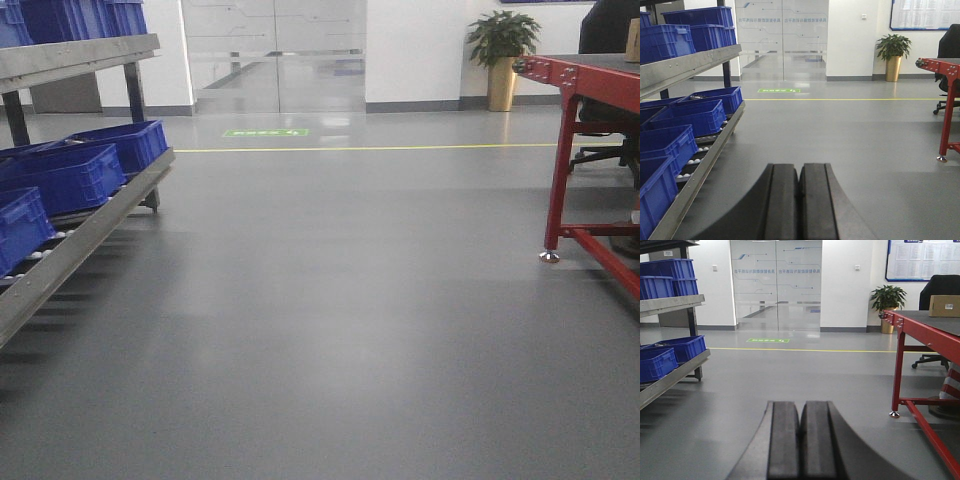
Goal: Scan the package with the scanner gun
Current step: 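Drive the base forward along the aisle past the blue crates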
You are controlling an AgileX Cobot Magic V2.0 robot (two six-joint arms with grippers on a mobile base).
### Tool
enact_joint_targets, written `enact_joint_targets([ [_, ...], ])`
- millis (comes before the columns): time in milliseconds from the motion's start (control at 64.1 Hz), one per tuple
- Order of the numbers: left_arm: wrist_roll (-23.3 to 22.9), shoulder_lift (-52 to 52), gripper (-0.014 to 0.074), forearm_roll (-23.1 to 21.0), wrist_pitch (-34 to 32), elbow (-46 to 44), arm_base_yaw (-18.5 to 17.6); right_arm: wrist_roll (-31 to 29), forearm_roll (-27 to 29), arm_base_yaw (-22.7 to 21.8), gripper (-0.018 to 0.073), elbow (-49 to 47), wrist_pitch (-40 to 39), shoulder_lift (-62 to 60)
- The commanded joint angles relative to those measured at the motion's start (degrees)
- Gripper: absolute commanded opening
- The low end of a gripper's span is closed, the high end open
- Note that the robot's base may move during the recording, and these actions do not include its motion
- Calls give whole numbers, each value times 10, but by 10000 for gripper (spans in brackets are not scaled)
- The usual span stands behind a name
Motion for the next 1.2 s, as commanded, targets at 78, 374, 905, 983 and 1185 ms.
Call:
enact_joint_targets([
  [78, 0, -2, -111, -3, -10, -2, 0, -1, -4, 0, -169, 0, -8, -2],
  [374, 0, -2, -111, -3, -10, -2, 0, -1, -4, 0, -169, 0, -8, -2],
  [905, 0, -2, -111, -3, -10, -2, 0, -1, -4, 0, -169, 0, -8, -2],
  [983, 0, -2, -111, -3, -10, -2, 0, -1, -4, 0, -169, 0, -8, -2],
  [1185, 0, -2, -111, -3, -10, -2, 0, -1, -4, 0, -169, 0, -8, -2],
])
